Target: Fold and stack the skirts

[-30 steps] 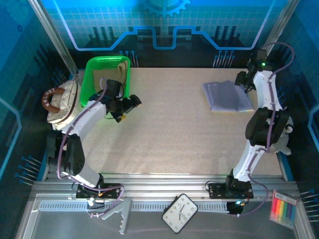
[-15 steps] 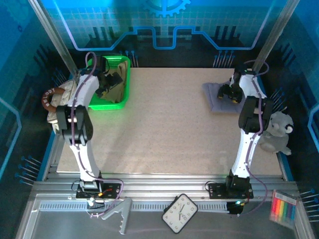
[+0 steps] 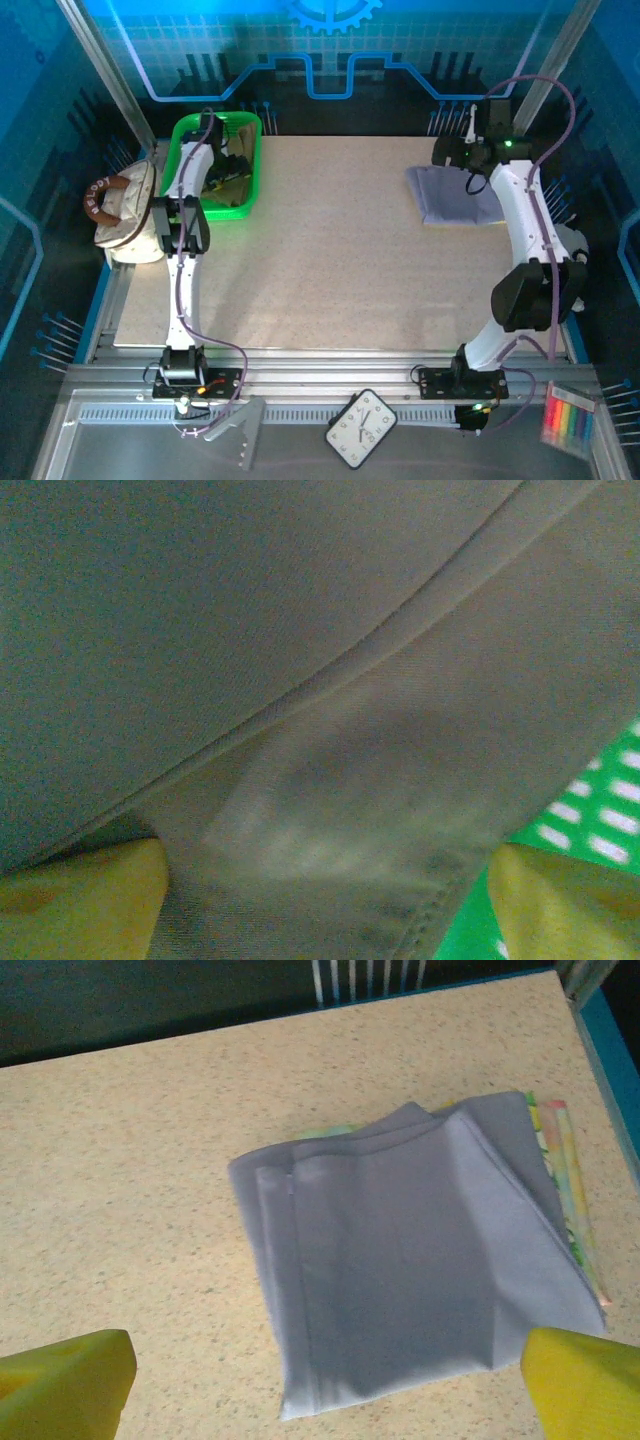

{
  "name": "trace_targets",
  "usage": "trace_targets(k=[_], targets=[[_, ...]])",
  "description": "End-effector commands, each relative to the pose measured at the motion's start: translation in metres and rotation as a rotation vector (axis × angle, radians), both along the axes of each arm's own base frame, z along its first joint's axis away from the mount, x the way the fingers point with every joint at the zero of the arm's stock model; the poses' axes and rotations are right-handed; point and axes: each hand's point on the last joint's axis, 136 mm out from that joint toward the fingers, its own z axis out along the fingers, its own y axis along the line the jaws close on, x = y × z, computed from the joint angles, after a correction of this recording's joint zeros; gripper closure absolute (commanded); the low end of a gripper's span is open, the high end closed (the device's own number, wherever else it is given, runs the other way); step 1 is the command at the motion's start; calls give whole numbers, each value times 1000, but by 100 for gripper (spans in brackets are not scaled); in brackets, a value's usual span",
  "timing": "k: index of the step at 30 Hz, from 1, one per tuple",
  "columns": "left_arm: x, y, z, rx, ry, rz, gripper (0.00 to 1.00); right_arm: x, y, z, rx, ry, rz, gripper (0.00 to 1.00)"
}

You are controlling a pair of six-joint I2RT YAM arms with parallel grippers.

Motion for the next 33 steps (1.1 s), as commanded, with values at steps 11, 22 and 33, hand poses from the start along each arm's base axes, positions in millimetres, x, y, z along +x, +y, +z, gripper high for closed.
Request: trace_targets(k=[11,22,33], targets=[[7,8,63,64,-106,18,100,-19,22,27,182,-181,14,0],[-30,-31,322,-109,-658,-70,100,-28,50,48,356,-329,108,0],[-113,-135,436,-247,-909,-336,100,-21,67,30,420,-273,155,0]])
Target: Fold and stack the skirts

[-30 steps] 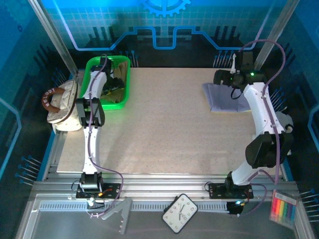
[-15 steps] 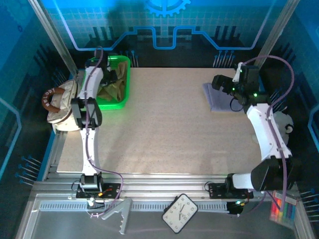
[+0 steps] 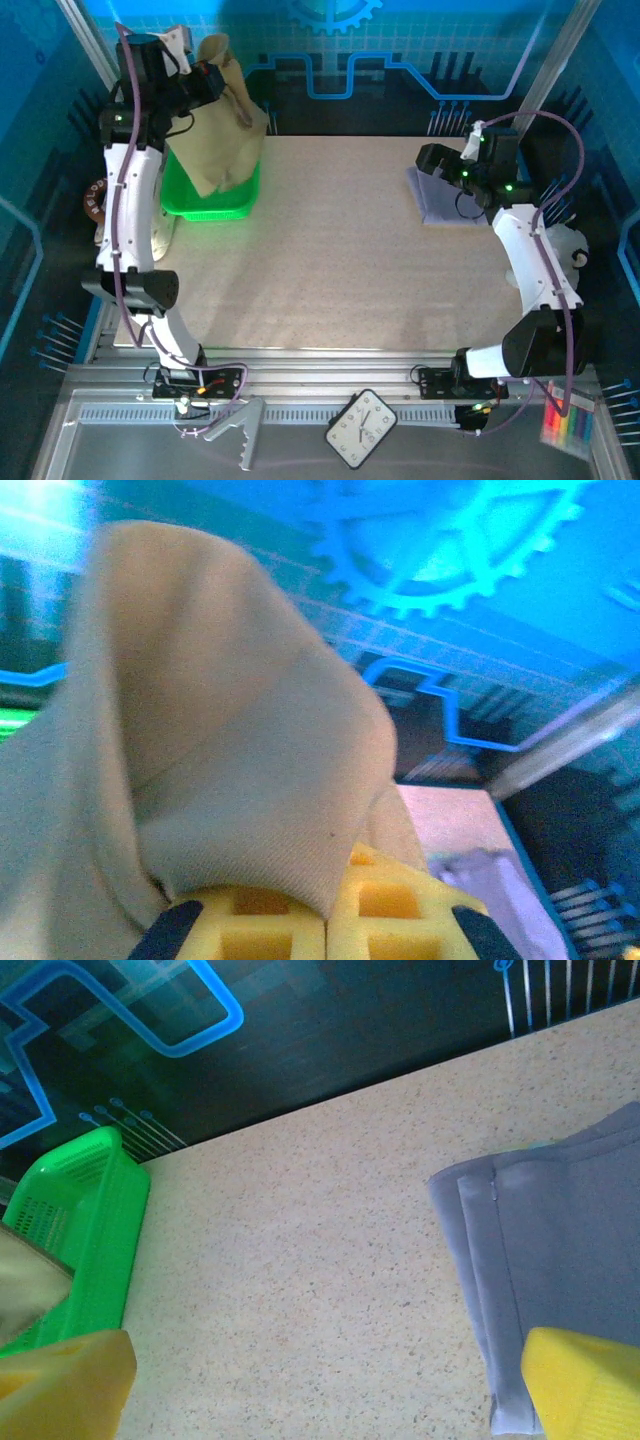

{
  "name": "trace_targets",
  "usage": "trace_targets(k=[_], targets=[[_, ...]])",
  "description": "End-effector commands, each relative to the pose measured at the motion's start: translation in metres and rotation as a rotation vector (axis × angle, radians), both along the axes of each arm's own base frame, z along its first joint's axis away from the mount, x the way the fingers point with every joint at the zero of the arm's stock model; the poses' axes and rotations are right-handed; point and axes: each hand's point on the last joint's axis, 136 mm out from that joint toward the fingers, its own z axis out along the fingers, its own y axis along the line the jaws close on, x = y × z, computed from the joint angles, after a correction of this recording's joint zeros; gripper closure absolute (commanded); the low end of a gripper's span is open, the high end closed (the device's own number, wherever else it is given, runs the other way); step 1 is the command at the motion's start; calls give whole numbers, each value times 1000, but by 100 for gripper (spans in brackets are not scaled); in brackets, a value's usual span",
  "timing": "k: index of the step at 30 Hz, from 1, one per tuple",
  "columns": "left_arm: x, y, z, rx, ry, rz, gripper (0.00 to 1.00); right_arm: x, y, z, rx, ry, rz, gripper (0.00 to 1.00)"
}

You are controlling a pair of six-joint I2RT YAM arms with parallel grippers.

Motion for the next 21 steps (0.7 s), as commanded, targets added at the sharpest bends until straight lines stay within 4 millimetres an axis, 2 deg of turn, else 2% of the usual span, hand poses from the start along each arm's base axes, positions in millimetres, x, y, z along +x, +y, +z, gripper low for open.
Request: trace_targets(k=[1,4,6,10,13,15,18,21], targets=[[-13,-50,-8,3,10,-147,100,4,11,9,36,-33,46,0],[-28,-90,-27,23,62,-253,100,3,18,2,45,-19,90,0],[-34,-113,-45,51,106,-310,100,1,31,-2,62,-20,170,0],[-37,-159,-86,45,208,-398,100,-16,85,-10,74,-68,491,0],[-34,-193,-122,-4,310,-453,100,-26,113,-33,-15,-73,595,0],[-32,-208,-143,-25,379,-464,100,-38,133,-51,-95,-118,685,0],[-28,-218,-165,-73,462,-448,100,-55,163,-81,-296,-210,805,4],[-24,-223,-184,-129,514,-431,100,-65,179,-109,-419,-227,892,6]])
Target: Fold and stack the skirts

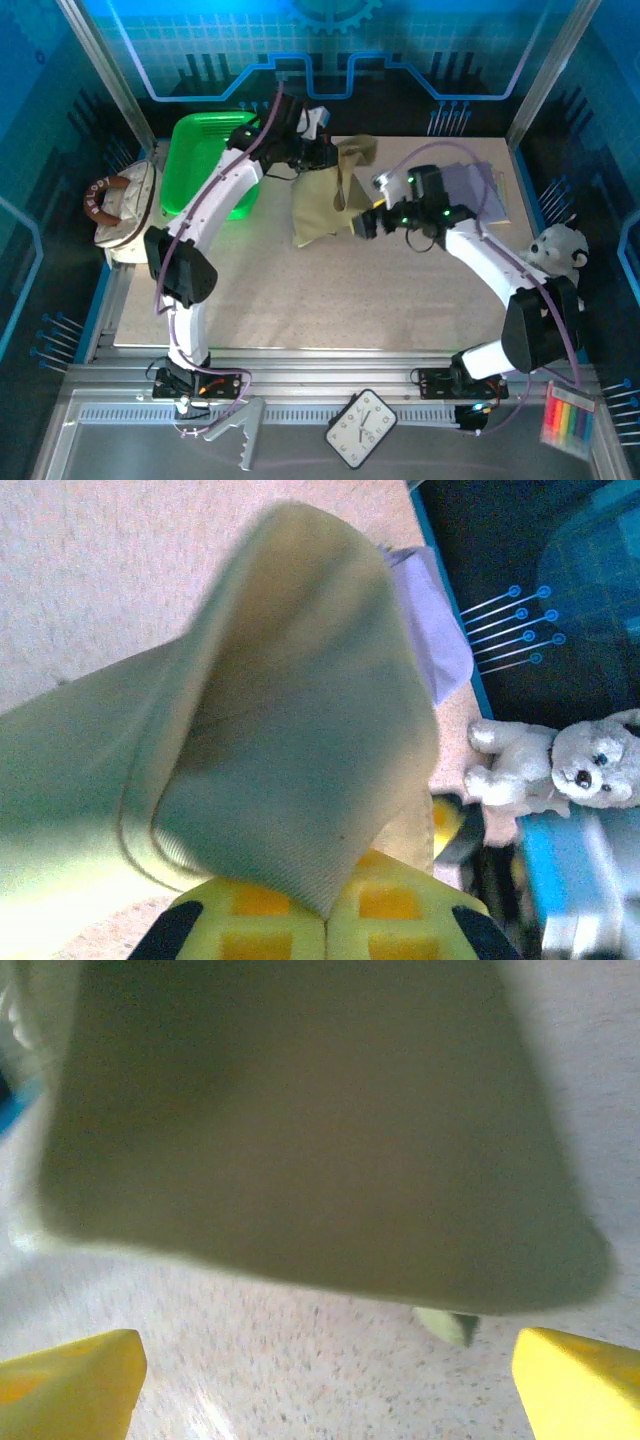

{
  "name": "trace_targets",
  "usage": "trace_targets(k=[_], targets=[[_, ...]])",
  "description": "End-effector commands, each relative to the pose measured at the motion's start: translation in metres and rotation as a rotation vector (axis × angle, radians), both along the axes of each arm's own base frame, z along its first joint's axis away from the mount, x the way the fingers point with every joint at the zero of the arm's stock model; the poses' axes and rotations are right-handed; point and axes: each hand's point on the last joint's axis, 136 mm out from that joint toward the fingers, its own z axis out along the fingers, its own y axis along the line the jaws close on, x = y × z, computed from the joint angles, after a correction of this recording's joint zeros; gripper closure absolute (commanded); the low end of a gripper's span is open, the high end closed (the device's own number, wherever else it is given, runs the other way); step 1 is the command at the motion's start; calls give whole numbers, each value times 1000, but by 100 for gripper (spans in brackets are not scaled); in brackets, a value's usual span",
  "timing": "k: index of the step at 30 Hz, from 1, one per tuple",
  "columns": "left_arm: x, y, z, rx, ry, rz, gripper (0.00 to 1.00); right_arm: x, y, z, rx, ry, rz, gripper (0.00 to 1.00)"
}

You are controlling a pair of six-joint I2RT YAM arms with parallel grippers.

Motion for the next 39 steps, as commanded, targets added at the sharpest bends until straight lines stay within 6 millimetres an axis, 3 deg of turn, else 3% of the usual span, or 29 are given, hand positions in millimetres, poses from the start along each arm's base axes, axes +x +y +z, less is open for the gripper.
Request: trace_targets(k=[1,7,12,19,27,29,32,34,36,39], targets=[[2,-8,3,-98,48,33,100,5,11,-7,-145,-232,118,7],[3,-10,-13,-114,109,52,100,-2,30,-18,-216,-454,161,10],[3,-11,-15,-116,119,62,100,15,34,-19,-308,-618,69,9],[2,-9,-15,-111,121,62,100,32,39,8,-275,-764,-52,28],[2,-9,-16,-116,125,69,100,32,50,13,-249,-805,-74,44],[2,-9,-17,-118,129,69,100,34,52,13,-255,-812,-89,51],[3,-7,-15,-115,124,72,100,36,46,20,-254,-828,-137,77],[6,2,-15,-104,119,94,100,31,45,31,-232,-817,-135,90],[13,14,-11,-106,107,120,100,22,43,48,-185,-778,-123,97],[26,31,3,-129,59,130,81,18,25,79,-5,-599,-191,100]])
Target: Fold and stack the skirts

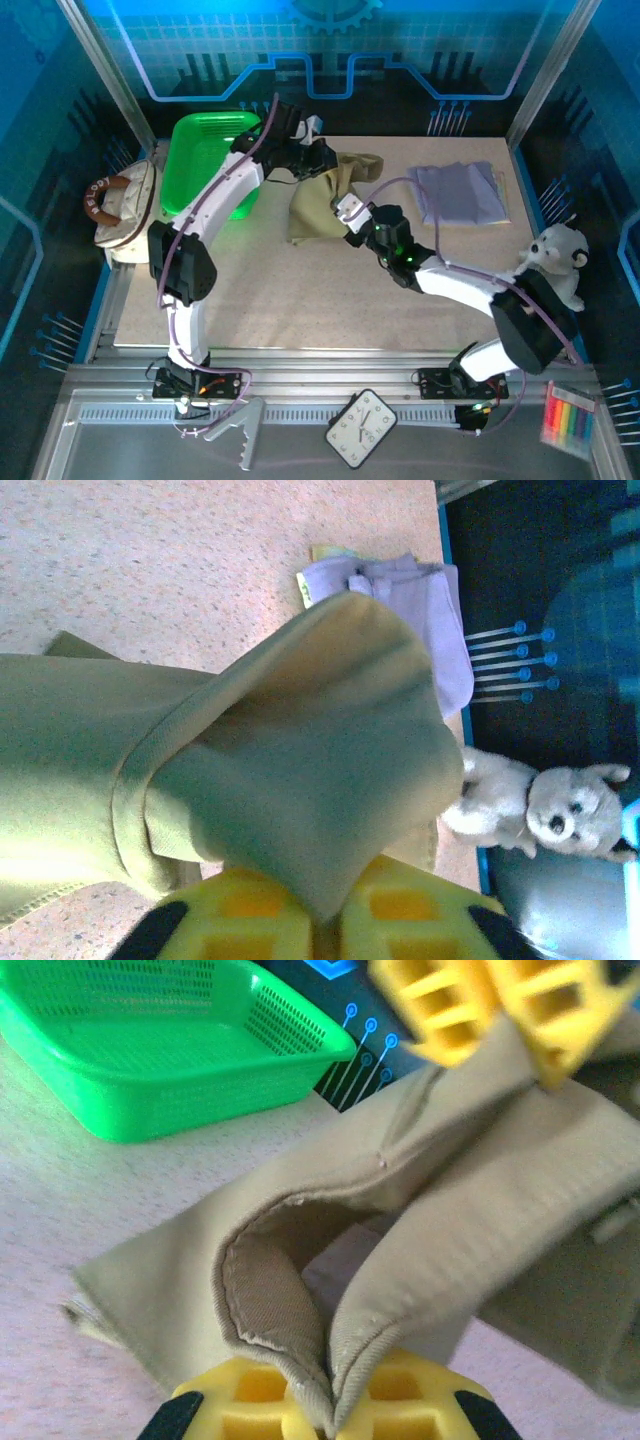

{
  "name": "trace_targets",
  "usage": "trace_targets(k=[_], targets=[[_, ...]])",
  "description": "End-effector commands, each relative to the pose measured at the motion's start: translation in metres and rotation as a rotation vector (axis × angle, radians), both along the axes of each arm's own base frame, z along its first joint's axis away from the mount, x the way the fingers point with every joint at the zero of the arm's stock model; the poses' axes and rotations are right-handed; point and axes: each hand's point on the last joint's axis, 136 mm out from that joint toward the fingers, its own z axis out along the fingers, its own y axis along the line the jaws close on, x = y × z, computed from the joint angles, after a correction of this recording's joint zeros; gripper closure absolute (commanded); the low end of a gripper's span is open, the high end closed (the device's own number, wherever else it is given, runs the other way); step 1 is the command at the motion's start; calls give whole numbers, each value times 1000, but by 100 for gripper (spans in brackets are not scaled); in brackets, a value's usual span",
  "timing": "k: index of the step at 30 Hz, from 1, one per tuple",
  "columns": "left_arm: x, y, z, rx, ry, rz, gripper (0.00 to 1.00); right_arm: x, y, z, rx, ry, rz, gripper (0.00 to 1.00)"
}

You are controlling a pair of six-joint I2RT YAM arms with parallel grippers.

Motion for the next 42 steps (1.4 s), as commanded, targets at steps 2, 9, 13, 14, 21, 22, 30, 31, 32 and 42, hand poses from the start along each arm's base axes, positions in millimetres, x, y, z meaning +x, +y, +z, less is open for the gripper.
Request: trace_targets(k=[2,9,13,14,21,22,30,31,32,42], targets=[[18,27,37,-26,-97,5,72,1,-31,71,420,264,-35,100],[16,54,77,44,-219,-38,5,34,-126,33,974,820,-381,100],[-4,53,43,89,-199,-73,1,25,-150,-46,1034,1091,-591,100],[-12,51,30,105,-190,-87,1,24,-150,-53,1045,1116,-607,100],[-53,45,-72,178,-5,-67,1,28,-154,-48,992,1118,-644,100],[-56,47,-90,190,52,-56,1,28,-156,-47,978,1111,-652,100],[-72,24,-176,211,316,-63,11,19,-160,-58,988,1125,-672,100],[-74,16,-182,205,331,-79,12,18,-160,-60,990,1128,-673,100],[-75,10,-188,209,344,-92,14,17,-160,-61,991,1131,-671,100],[-106,-27,-233,240,533,-127,44,10,-162,-62,975,1117,-669,100]])
